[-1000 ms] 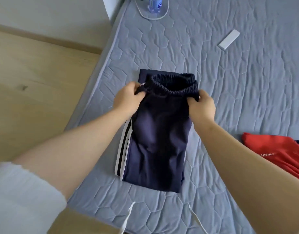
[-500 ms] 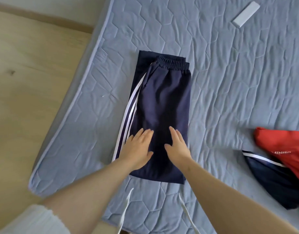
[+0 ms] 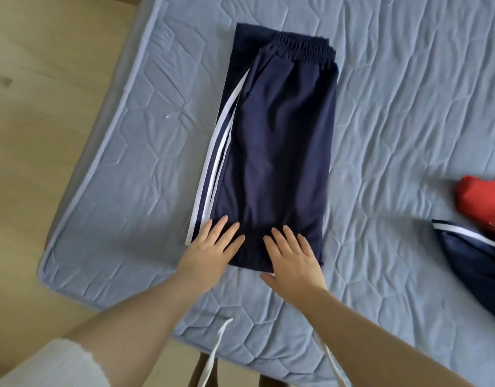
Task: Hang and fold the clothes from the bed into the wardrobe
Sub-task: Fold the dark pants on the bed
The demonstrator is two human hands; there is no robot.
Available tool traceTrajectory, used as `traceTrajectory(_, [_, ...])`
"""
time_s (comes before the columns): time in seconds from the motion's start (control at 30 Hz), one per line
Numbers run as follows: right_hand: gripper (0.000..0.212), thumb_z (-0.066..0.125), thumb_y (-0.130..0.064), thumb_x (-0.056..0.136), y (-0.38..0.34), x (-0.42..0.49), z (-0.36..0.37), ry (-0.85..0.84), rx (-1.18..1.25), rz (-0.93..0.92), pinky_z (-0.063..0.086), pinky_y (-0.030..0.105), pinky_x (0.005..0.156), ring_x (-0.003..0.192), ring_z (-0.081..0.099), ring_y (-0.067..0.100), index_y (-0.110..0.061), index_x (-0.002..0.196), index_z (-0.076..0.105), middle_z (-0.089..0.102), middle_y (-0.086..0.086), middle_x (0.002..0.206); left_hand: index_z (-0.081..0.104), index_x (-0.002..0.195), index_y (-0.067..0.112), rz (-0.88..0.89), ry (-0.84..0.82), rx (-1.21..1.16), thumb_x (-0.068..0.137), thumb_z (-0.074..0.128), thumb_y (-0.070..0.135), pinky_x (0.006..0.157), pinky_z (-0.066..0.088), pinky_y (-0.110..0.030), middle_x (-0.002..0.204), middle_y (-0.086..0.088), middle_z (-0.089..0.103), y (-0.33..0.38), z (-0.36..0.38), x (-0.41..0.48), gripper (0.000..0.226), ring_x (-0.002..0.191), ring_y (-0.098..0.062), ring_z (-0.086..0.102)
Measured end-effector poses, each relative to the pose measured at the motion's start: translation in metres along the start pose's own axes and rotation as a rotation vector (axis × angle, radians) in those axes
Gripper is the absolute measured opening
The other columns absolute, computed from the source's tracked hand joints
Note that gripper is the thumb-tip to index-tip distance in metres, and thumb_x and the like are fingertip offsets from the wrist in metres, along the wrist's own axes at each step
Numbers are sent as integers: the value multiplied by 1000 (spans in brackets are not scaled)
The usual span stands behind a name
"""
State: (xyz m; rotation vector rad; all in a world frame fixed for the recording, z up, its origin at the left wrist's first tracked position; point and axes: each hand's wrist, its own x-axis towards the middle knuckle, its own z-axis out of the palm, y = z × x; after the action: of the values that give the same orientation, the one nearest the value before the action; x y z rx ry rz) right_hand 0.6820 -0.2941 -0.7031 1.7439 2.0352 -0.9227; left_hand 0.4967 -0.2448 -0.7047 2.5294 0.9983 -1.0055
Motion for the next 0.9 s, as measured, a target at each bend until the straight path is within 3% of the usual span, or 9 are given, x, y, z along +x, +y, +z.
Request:
traceTrajectory(0.07, [74, 46, -35, 95, 13, 1, 9, -74, -94, 27, -3, 41, 116, 145, -9, 22, -19, 150, 0, -6, 3, 158, 27, 146, 25, -13, 153, 73, 86, 57, 19, 114, 16, -48, 153, -8, 25, 0, 1, 0, 67, 141, -33, 22])
traceTrajectory(0.13, [74, 44, -18, 95, 25, 2, 12, -60, -135, 45, -1, 42, 116, 145, -8, 22, -24, 150, -4, -9, 1, 158, 59, 125, 26, -19, 237, 108, 66, 78, 18, 99, 45, -44, 129, -5, 59, 0, 1, -1, 63, 120, -28, 55])
traceTrajectory(0.2, [78, 42, -5, 92, 32, 3, 11, -48, -150, 59, 2, 41, 117, 145, -8, 23, -27, 149, -6, -10, 0, 158, 69, 112, 22, 3, 320, 79, 60, 80, 10, 88, 53, -42, 115, -6, 67, -1, 6, -1, 54, 107, -27, 63])
traceTrajectory(0.37, [72, 39, 1, 91, 29, 3, 10, -29, -33, 111, 7, 34, 118, 146, -3, 22, -26, 150, 6, 0, -3, 159, 75, 91, 5, -45, 415, 15, 43, 75, -16, 65, 58, -40, 92, -16, 72, -9, 0, 1, 52, 89, -34, 69])
traceTrajectory(0.5, [64, 33, 3, 91, 34, 0, -9, -22, 121, 161, 24, 28, 110, 144, 12, 12, -29, 146, 25, 21, -11, 154, 58, 113, 1, -61, 160, -185, 76, 49, -16, 82, 51, -39, 113, -14, 61, -14, -16, 7, 42, 121, -31, 52])
traceTrajectory(0.63, [64, 32, 4, 87, 30, -18, -29, -67, 263, 251, 36, 31, 99, 139, 27, 13, -33, 138, 39, 37, -14, 145, 53, 108, 9, -94, -33, -227, 78, 39, -10, 62, 37, -34, 105, -10, 60, -15, -36, 7, 38, 94, -32, 58])
traceTrajectory(0.73, [63, 33, 1, 85, 20, -42, -36, -64, 279, 285, 41, 31, 88, 123, 46, 21, -36, 134, 44, 47, -9, 137, 58, 111, 11, -63, -139, -343, 79, 38, -6, 66, 42, -33, 105, -14, 59, -15, -47, -9, 41, 94, -33, 57])
traceTrajectory(0.83, [62, 34, -2, 85, 10, -72, -31, -134, 295, 298, 42, 31, 87, 117, 50, 23, -38, 135, 42, 50, -6, 134, 60, 113, 9, 23, -224, -425, 82, 40, -2, 78, 45, -34, 109, -14, 61, -10, -52, -33, 39, 101, -32, 56])
traceTrajectory(0.9, [59, 33, -5, 87, 3, -90, -23, -205, 305, 306, 44, 31, 89, 116, 52, 25, -39, 135, 42, 52, -2, 133, 61, 105, 7, 68, -293, -460, 81, 40, -2, 75, 42, -33, 101, -14, 62, 0, -51, -51, 34, 96, -31, 56])
